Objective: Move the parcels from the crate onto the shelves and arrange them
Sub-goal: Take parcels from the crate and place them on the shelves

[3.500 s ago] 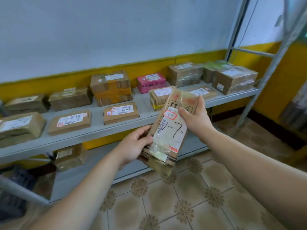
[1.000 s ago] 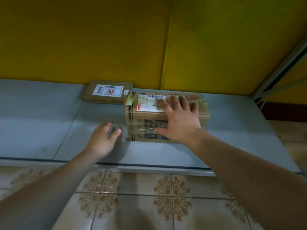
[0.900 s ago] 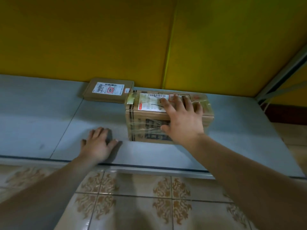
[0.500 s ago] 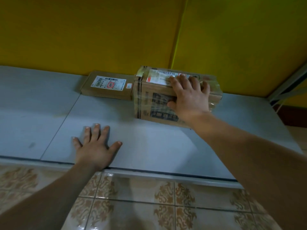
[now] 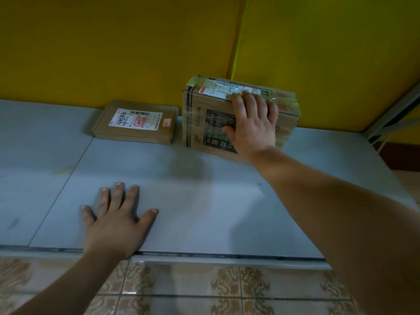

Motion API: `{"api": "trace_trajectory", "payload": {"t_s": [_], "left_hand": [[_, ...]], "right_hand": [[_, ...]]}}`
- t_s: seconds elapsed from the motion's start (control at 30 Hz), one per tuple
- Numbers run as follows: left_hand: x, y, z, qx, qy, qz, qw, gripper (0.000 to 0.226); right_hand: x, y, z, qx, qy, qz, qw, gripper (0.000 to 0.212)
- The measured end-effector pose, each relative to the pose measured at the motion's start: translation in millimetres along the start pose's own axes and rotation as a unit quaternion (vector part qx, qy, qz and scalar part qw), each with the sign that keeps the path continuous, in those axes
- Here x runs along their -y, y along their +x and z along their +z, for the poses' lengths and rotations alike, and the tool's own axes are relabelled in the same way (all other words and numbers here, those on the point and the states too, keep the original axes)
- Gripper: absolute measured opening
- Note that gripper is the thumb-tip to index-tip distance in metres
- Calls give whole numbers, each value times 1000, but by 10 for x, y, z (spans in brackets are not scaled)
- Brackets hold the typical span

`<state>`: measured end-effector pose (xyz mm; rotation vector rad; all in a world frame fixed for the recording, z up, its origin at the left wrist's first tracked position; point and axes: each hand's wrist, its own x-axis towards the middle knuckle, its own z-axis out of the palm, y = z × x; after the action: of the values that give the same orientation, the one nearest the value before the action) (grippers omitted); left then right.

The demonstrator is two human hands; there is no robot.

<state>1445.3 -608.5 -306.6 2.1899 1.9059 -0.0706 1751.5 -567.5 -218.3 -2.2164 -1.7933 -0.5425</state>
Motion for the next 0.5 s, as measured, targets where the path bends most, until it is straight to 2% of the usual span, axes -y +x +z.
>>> {"api": "trace_trajectory", "payload": {"t_s": [0.17,0.33,0.5], "left_hand": [[-14,-9,-14,-1,-5,-4,1000,77],[-21,-12,-20,-8,-15,-3,1000,76],[-29,4,-4,-10,-14,-8,1000,77]], "right_hand": [[-30,125,71,12,-10,-1,1000,79],[-88,221,145,23,-18,-5,1000,89],[-146,331,225,6,-8,-18,1000,89]]}}
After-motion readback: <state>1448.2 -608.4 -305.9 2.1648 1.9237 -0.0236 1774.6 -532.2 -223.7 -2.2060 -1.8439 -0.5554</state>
